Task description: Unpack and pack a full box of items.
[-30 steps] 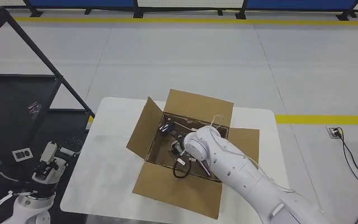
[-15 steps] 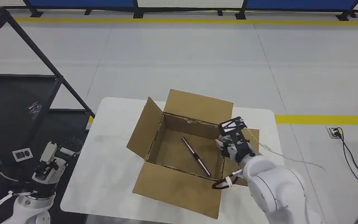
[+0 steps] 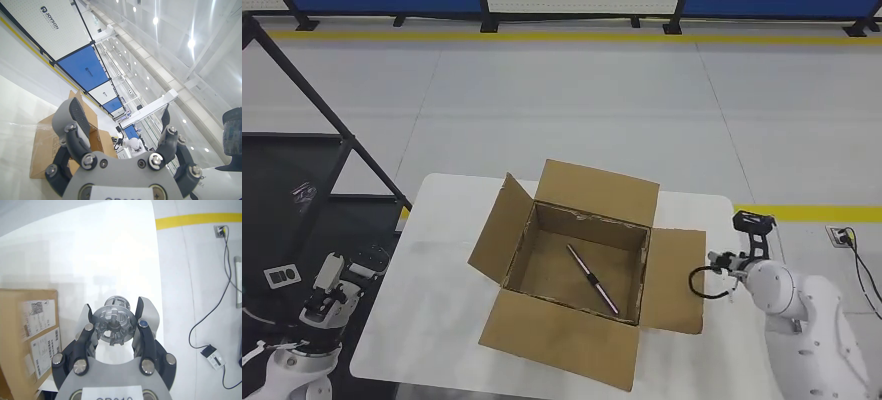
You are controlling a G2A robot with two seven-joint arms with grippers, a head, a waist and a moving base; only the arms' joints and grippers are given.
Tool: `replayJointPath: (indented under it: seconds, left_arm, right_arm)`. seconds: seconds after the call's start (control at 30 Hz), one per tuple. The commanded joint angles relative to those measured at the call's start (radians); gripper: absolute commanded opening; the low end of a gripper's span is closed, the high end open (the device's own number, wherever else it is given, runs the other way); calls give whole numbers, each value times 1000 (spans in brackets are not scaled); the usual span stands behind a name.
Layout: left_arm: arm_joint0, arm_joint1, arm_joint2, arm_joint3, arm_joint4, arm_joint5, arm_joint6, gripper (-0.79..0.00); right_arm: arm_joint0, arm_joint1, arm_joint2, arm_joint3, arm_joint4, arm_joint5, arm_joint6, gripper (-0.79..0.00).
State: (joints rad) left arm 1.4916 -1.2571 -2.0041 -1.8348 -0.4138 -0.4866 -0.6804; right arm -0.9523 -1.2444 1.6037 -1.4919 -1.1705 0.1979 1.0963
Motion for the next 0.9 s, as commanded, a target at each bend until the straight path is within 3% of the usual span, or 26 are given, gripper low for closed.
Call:
replayJointPath:
  seconds: [0.0,0.17,0.33,0.4,0.47,0.57,0.63,0.8,0.87]
  left_arm:
    - [0,0,0,0,0,0,0,0]
    - [0,0,0,0,0,0,0,0]
    - [0,0,0,0,0,0,0,0]
    - [0,0,0,0,0,0,0,0]
    - [0,0,0,0,0,0,0,0]
    - [0,0,0,0,0,0,0,0]
    - [0,0,0,0,0,0,0,0]
    - [0,0,0,0,0,0,0,0]
    - [0,0,0,0,0,0,0,0]
  right_arm:
    - [53,1,1,147,27,-29,-16,-785]
    - [162,2,-31,364,0,-37,-42,-785]
    - [218,4,-43,474,2,-49,-69,-785]
    - [229,5,-45,497,6,-57,-76,-603]
    - [237,6,-48,511,9,-63,-80,-594]
    - [242,7,-52,521,16,-68,-91,-502]
    - [240,8,-52,517,25,-77,-101,-502]
    - [231,11,-57,490,28,-70,-96,-400]
    - [228,12,-61,476,28,-67,-90,-200]
